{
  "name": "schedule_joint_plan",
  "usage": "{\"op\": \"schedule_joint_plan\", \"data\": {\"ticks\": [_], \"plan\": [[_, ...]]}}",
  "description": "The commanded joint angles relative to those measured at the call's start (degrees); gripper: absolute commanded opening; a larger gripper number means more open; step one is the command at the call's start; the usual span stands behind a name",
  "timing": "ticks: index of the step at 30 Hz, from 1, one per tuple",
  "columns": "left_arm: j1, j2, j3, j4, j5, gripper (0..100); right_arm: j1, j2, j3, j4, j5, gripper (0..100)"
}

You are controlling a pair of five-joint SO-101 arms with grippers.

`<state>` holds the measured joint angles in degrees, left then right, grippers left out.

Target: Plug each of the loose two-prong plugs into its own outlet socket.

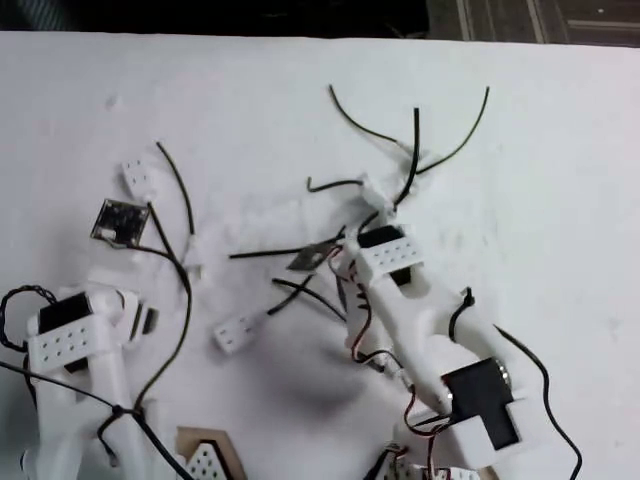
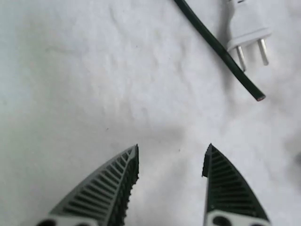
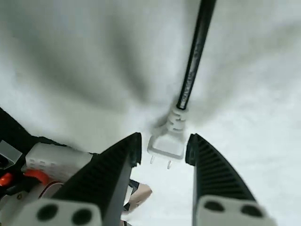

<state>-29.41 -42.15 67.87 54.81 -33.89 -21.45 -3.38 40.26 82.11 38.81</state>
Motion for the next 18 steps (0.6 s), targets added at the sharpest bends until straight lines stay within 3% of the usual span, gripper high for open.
{"op": "schedule_joint_plan", "data": {"ticks": [1, 18], "plan": [[-0.4, -1.8, 0.0, -0.9, 0.6, 23, 1.2, -2.2, 0.2, 0.1, 1.3, 17.0], [-0.4, -1.8, 0.0, -0.9, 0.6, 23, -0.8, -2.2, 8.3, -8.2, 1.6, 16.9]]}}
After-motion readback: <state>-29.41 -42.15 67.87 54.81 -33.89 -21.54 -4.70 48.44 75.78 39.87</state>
